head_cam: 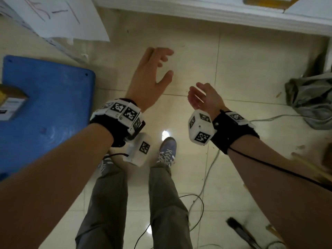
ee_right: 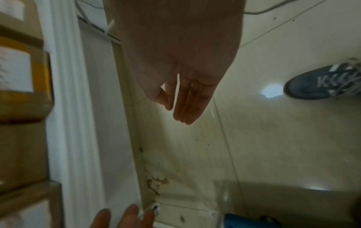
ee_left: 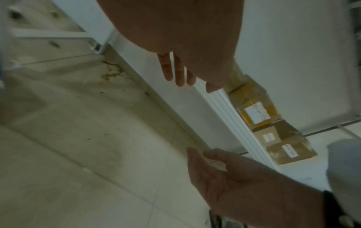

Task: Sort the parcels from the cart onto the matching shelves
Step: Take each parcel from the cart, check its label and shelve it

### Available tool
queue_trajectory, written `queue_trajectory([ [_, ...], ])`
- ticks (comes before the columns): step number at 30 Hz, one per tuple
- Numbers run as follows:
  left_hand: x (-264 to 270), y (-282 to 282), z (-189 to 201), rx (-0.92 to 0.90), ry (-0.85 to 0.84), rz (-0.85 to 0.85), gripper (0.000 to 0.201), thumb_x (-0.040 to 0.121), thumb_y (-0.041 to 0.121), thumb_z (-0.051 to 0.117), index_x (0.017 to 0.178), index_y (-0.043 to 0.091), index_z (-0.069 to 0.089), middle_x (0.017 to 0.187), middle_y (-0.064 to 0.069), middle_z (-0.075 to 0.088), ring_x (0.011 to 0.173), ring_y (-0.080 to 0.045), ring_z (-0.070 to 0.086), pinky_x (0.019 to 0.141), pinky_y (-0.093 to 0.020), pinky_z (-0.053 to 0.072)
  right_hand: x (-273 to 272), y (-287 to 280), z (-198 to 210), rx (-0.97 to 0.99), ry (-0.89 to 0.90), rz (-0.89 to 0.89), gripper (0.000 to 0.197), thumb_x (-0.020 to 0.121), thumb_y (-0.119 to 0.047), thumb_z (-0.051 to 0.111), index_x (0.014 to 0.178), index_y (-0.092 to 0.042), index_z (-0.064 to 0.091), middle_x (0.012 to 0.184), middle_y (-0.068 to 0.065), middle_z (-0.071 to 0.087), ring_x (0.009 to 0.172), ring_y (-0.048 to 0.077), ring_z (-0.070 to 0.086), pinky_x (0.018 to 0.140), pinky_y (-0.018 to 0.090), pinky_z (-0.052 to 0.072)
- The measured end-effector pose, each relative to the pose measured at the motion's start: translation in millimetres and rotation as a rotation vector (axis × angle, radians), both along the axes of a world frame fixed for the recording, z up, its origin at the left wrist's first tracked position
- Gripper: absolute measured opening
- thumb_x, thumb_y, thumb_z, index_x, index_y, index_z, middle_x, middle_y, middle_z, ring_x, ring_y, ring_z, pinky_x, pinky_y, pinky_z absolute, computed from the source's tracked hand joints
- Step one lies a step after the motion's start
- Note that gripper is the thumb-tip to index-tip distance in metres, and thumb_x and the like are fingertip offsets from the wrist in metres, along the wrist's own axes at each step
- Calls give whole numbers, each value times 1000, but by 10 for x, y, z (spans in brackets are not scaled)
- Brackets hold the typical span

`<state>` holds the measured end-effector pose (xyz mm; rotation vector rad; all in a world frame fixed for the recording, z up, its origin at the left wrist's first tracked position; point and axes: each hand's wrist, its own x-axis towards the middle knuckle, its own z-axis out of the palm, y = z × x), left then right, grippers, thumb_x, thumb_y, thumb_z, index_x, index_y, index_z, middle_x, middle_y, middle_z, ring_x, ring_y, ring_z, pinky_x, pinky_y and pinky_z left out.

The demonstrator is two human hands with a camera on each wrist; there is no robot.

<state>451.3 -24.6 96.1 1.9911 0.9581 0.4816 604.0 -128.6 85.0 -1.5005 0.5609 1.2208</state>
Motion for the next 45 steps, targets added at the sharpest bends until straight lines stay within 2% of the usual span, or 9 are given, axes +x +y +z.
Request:
queue_trajectory([
  [4,-844,-168,-330,-135,146,56,37,92,19,61,128,17,54,123,-1,53,100,-7,52,81,-4,37,-618,56,-150,-53,63,138,16,102,-19,53,101,-6,63,91,11,69,73,20,63,67,27,59],
  [7,-1492,-264,-550,-231,236,132,36,92,22,62,127,20,55,123,0,53,98,-9,54,82,-15,44,-1085,145,-251,-83,109,238,15,100,-17,54,106,-6,62,92,12,69,73,20,63,68,27,60],
  [10,-2064,-318,-663,-309,300,232,35,93,21,62,127,19,56,121,5,51,99,-10,54,81,-2,37,-1503,276,-340,-111,126,334,16,101,-16,52,108,-5,61,96,12,67,76,20,62,72,28,58],
  [15,-2953,-217,-791,-357,416,351,43,86,26,62,127,15,56,123,-3,50,108,-23,56,95,-40,47,-2188,610,-458,-159,121,474,14,101,-16,53,102,-6,62,95,11,67,76,19,62,65,26,59],
  [21,-3939,116,-978,-377,529,527,53,82,22,71,131,18,52,135,-7,43,119,-29,52,95,-48,47,-2998,1142,-632,-176,80,671,16,100,-18,54,108,-8,63,95,11,69,76,19,64,62,25,60],
  [25,-4471,437,-1115,-322,647,605,58,81,22,74,133,17,49,140,-7,38,121,-31,46,87,-46,49,-3474,1456,-776,-147,74,754,20,99,-18,56,115,-8,62,99,11,70,83,21,65,72,28,60],
  [29,-5028,916,-1402,-281,801,654,79,73,27,82,140,19,41,149,-5,33,128,-33,40,91,-49,47,-3918,1705,-992,-133,83,812,18,96,-17,62,112,-9,62,98,11,69,80,20,66,73,29,60],
  [40,-5744,1942,-2348,-324,988,626,123,69,21,87,158,23,2,166,-6,-5,148,-42,12,117,-55,24,-4161,1691,-1741,-151,111,790,20,98,-18,60,115,-9,62,94,10,70,78,20,66,71,28,61],
  [45,-5741,2045,-2602,-235,1133,585,126,65,28,89,157,20,2,160,-16,15,141,-46,21,113,-57,29,-4041,1351,-2088,-209,150,666,16,99,-18,57,109,-8,63,95,11,71,83,22,66,83,32,59],
])
